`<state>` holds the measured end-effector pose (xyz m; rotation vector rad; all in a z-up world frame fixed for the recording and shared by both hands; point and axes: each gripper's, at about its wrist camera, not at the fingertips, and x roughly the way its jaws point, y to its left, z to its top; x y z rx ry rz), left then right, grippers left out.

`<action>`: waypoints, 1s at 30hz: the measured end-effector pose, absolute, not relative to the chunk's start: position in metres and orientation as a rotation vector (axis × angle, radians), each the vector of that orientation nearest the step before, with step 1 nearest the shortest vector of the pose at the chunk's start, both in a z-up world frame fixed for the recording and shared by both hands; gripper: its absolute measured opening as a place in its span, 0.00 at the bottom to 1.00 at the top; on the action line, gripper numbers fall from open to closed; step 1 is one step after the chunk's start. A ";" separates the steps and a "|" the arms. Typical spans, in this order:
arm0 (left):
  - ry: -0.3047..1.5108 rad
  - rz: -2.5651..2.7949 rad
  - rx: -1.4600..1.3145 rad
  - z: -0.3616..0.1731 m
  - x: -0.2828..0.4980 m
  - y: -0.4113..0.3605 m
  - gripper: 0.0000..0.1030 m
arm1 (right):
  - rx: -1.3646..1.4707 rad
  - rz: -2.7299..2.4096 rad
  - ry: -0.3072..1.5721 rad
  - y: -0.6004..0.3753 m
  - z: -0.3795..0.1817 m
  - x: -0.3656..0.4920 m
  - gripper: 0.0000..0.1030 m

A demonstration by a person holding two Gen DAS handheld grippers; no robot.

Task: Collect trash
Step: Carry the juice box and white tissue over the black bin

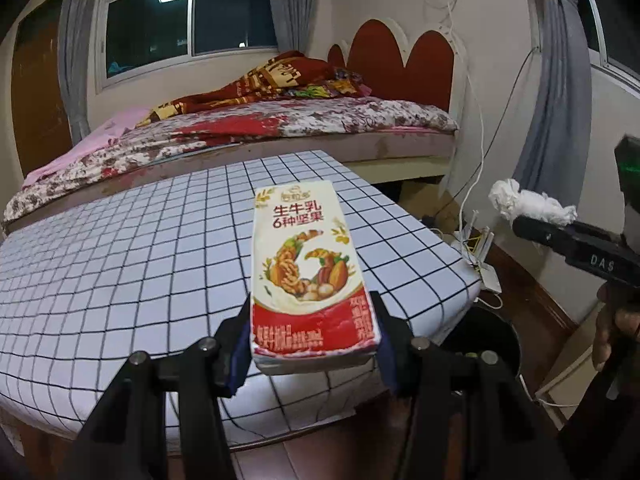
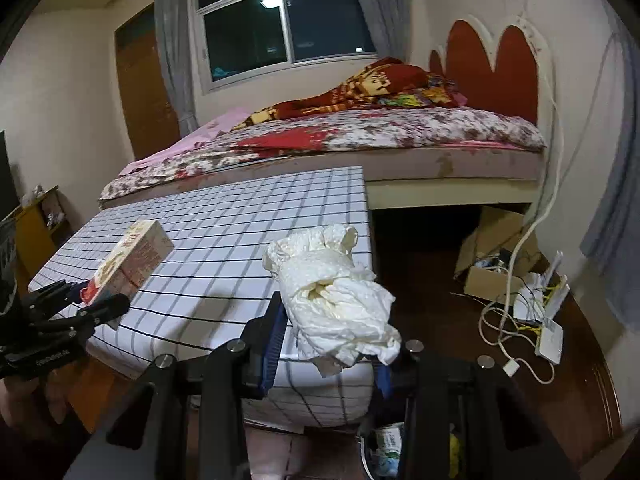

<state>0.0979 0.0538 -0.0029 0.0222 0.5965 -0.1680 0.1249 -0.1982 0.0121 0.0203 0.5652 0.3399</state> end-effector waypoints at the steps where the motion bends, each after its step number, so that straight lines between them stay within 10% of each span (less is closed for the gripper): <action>1: 0.598 -0.171 0.021 -0.004 0.098 0.051 0.51 | 0.023 0.334 0.565 -0.202 0.011 0.124 0.39; 30: 0.699 -0.416 0.122 -0.048 0.090 -0.068 0.51 | 0.082 0.152 0.669 -0.297 -0.051 0.093 0.39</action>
